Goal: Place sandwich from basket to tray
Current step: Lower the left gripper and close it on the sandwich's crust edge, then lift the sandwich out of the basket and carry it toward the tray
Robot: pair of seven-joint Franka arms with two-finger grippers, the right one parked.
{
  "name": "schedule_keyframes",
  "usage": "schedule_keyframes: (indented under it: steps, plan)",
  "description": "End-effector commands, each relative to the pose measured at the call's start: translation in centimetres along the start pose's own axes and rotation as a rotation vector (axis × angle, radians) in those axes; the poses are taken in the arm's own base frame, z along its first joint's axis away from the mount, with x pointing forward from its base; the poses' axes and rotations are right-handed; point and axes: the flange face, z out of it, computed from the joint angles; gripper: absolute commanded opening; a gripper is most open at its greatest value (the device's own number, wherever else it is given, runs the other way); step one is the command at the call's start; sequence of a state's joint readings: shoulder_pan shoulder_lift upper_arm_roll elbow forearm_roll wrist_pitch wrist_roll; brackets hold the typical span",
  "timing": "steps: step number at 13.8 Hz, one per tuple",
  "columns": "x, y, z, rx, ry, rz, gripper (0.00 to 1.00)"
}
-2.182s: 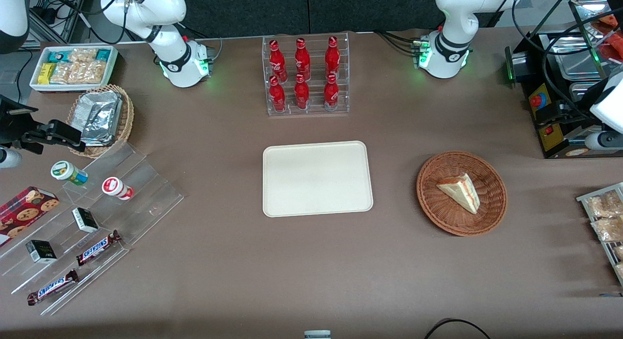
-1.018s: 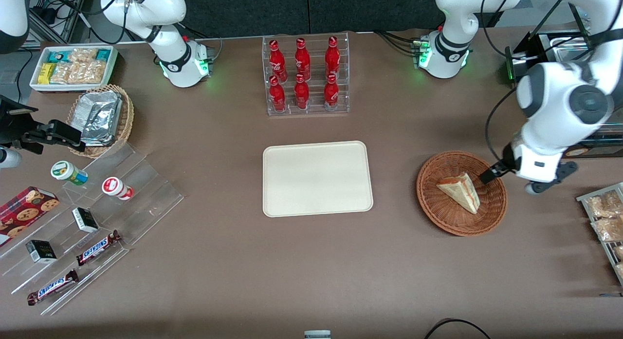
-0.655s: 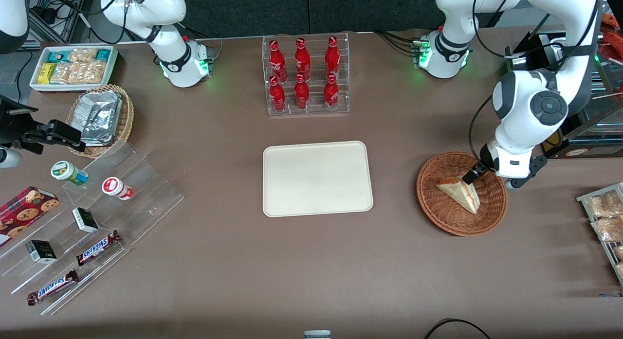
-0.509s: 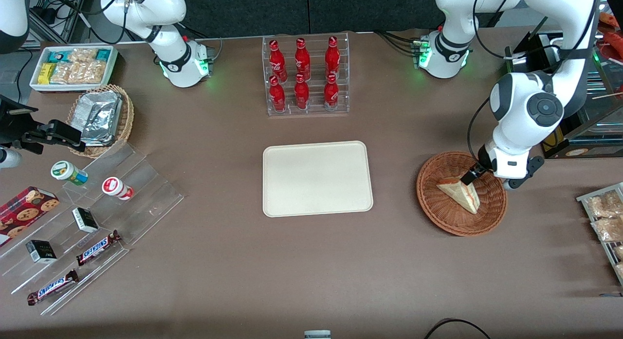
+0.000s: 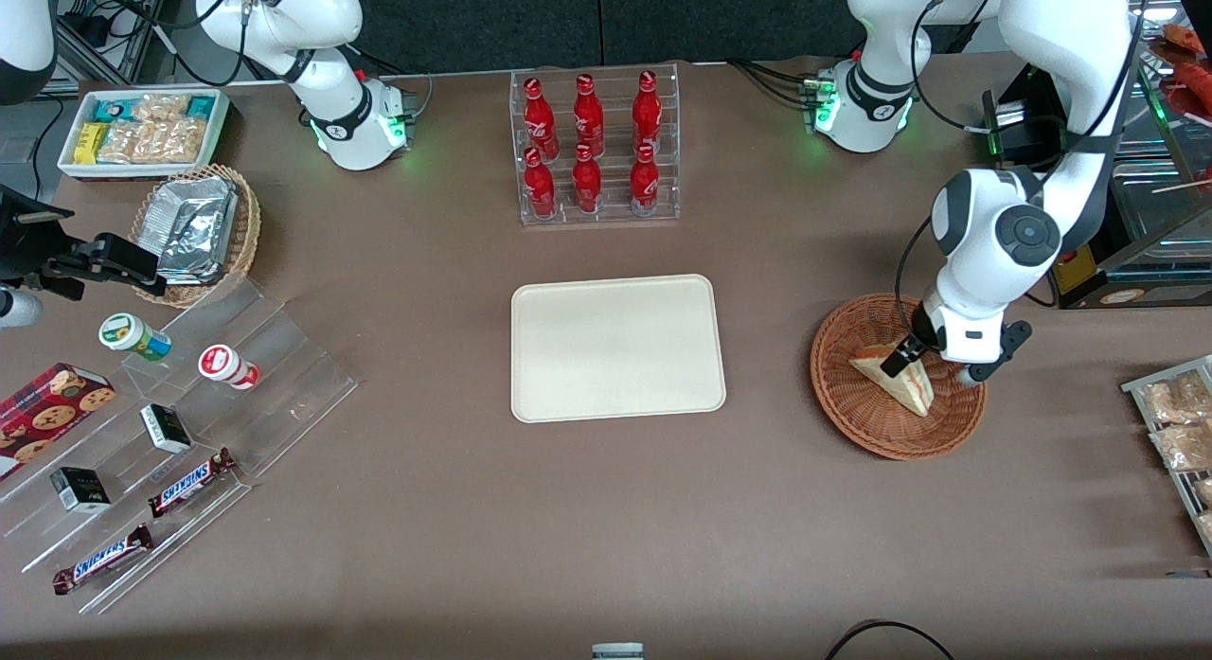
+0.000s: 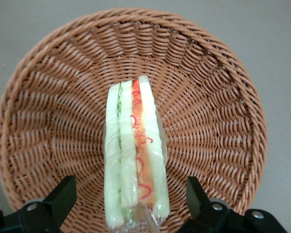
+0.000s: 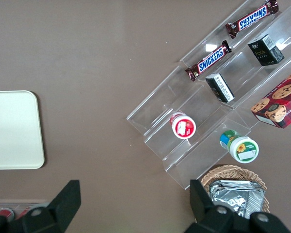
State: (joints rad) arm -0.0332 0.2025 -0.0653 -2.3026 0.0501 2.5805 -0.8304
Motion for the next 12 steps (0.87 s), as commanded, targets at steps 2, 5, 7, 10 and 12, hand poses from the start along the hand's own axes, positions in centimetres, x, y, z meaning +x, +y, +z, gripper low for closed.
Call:
schedule_keyframes:
  steps: [2, 5, 7, 10, 12]
  plan:
    - [-0.2, 0.3, 0.7, -0.015, 0.006, -0.06, 0.56]
    - [0.1, 0.6, 1.0, -0.016, 0.005, -0.067, 0.0]
    - [0.2, 1.1, 0.2, -0.023, 0.011, -0.063, 0.0]
    - [0.4, 2.1, -2.6, -0.01, 0.006, -0.036, 0.0]
    - [0.5, 4.4, -6.4, 0.069, -0.046, 0.008, 0.0]
